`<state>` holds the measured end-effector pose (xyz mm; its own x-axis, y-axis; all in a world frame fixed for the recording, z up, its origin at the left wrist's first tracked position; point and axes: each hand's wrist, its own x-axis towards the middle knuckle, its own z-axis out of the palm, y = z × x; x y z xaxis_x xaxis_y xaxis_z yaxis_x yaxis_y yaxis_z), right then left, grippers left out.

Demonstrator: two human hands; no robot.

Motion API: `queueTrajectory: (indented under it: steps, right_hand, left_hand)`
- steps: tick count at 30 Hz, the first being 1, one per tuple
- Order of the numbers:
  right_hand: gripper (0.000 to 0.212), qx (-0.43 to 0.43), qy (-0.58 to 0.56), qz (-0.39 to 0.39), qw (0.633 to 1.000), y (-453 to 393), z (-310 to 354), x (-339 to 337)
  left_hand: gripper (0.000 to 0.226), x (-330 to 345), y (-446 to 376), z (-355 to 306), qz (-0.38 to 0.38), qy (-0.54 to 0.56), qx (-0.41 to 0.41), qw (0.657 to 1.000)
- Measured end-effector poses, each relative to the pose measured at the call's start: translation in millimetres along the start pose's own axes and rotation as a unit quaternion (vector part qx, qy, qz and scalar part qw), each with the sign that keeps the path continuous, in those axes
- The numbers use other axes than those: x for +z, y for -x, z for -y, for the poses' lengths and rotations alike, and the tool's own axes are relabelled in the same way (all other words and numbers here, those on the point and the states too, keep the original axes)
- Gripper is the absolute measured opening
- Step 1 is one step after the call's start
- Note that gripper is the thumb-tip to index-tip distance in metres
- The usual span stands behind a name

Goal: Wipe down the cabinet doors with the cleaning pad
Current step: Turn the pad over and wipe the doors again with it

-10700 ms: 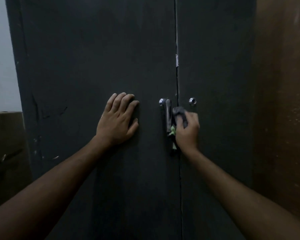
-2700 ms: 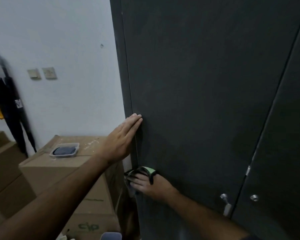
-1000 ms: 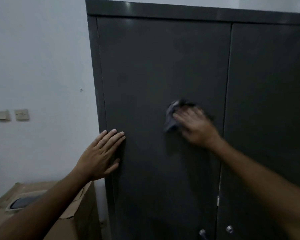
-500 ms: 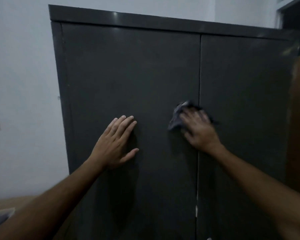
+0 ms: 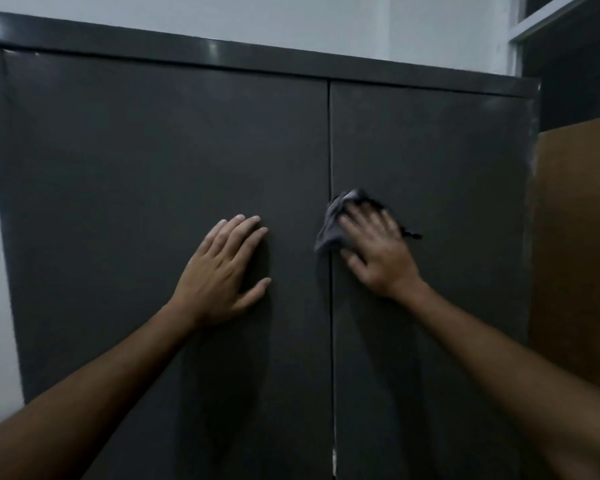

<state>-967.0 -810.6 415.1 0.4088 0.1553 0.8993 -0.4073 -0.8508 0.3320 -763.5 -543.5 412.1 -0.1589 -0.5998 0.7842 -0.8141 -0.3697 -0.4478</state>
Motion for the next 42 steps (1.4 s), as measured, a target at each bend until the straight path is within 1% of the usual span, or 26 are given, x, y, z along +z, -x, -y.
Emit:
queueTrajectory:
  steps: [2,3,5,6,7,10,12,13,14,17,20,21,22,23,25,27,28,29,32,34,35,37,38,39,41,42]
  right_hand:
    - [0.064,0.162,-0.021,-0.038,0.986,-36.0,-32.7,-14.7]
    - [0.064,0.250,-0.041,-0.070,0.965,-66.3,-39.7,-21.8]
    - [0.066,0.352,-0.084,-0.104,0.926,-122.6,-31.0,-30.1]
    - [0.066,0.342,-0.094,-0.113,0.928,-136.6,-18.5,-27.7]
    - [0.065,0.293,-0.092,-0.118,0.944,-138.7,-3.2,-20.5]
    - [0.063,0.048,-0.065,-0.068,0.994,-76.1,27.4,-0.7]
    - [0.062,-0.075,-0.022,-0.022,0.997,-22.6,-0.4,4.5]
    - [0.062,-0.090,-0.009,-0.006,0.996,-5.4,-24.9,1.9]
    - [0.063,-0.066,-0.006,0.005,0.998,4.5,-52.3,-4.5]
    - [0.063,0.131,-0.017,-0.011,0.991,-6.6,-120.4,-26.8]
    - [0.063,0.347,-0.069,-0.082,0.932,-76.9,-120.5,-39.5]
    - [0.064,0.376,-0.078,-0.095,0.919,-98.1,-103.7,-37.5]
    - [0.065,0.357,-0.086,-0.104,0.924,-111.0,-83.1,-32.2]
    - [0.065,0.299,-0.089,-0.109,0.944,-111.3,-61.7,-24.9]
    - [0.064,0.117,-0.076,-0.084,0.987,-73.0,-29.6,-9.8]
    - [0.064,-0.024,-0.044,-0.046,0.998,-14.9,-43.5,-0.3]
    - [0.064,-0.045,-0.034,-0.035,0.998,8.4,-64.7,2.2]
    - [0.065,-0.025,-0.033,-0.028,0.999,25.9,-88.2,0.4]
    - [0.067,0.174,-0.038,-0.025,0.984,41.6,-155.4,-15.0]
    - [0.067,0.322,-0.058,-0.072,0.942,8.9,-184.7,-28.8]
    - [0.068,0.397,-0.083,-0.102,0.909,-18.4,-189.2,-34.2]
    - [0.073,0.491,-0.140,-0.143,0.848,-70.0,-177.5,-39.6]
    - [0.073,0.474,-0.153,-0.153,0.854,-84.3,-164.6,-36.6]
    - [0.071,0.404,-0.143,-0.151,0.891,-86.9,-149.6,-29.6]
    - [0.066,0.190,-0.088,-0.101,0.973,-52.4,-123.8,-15.2]
    - [0.066,0.106,-0.068,-0.078,0.989,-25.9,-127.5,-11.7]
  left_hand:
    - [0.083,4.6,1.0,2.1,-0.017,0.004,-0.016,1.000]
    - [0.083,7.0,2.6,2.5,-0.025,0.009,-0.023,0.999]
    - [0.084,10.7,4.0,3.3,-0.024,0.009,-0.026,0.999]
    - [0.084,11.9,4.8,4.1,-0.024,0.007,-0.027,0.999]
    - [0.084,13.1,5.9,4.3,-0.026,0.004,-0.029,0.999]
    - [0.084,14.7,7.3,3.4,-0.020,-0.015,-0.034,0.999]
    - [0.084,15.8,7.5,3.0,-0.020,-0.022,-0.033,0.999]
    - [0.084,16.7,7.8,3.3,-0.022,-0.025,-0.033,0.999]
    - [0.085,17.7,7.3,3.9,-0.024,-0.029,-0.032,0.999]
    - [0.087,20.1,5.5,2.3,-0.032,-0.033,-0.037,0.998]
    - [0.086,22.4,0.3,-10.1,-0.059,-0.031,-0.072,0.995]
    - [0.084,22.7,-2.9,-16.3,-0.073,-0.027,-0.089,0.993]
    - [0.081,22.7,-6.9,-21.9,-0.087,-0.021,-0.105,0.990]
    - [0.079,22.9,-10.3,-27.1,-0.096,-0.016,-0.118,0.988]
    - [0.078,22.4,-15.7,-32.8,-0.109,-0.004,-0.135,0.985]
    - [0.080,20.0,-18.5,-36.4,-0.109,-0.011,-0.142,0.984]
    - [0.082,18.2,-20.2,-37.8,-0.104,-0.016,-0.140,0.985]
    - [0.084,16.5,-22.7,-39.1,-0.097,-0.019,-0.133,0.986]
    - [0.085,12.6,-38.3,-45.4,-0.067,-0.006,-0.070,0.995]
    - [0.084,13.5,-54.7,-53.3,-0.041,0.004,-0.025,0.999]
    - [0.083,14.8,-63.0,-57.6,-0.031,0.003,-0.010,0.999]
    - [0.083,18.5,-78.5,-66.2,-0.026,0.001,0.002,1.000]
    - [0.083,20.6,-84.5,-69.7,-0.029,0.002,0.000,1.000]
    - [0.084,23.1,-88.8,-72.1,-0.034,0.004,-0.005,0.999]
    - [0.085,29.0,-93.3,-73.5,-0.045,0.000,-0.012,0.999]
    - [0.086,31.7,-93.7,-73.0,-0.050,-0.007,-0.012,0.999]
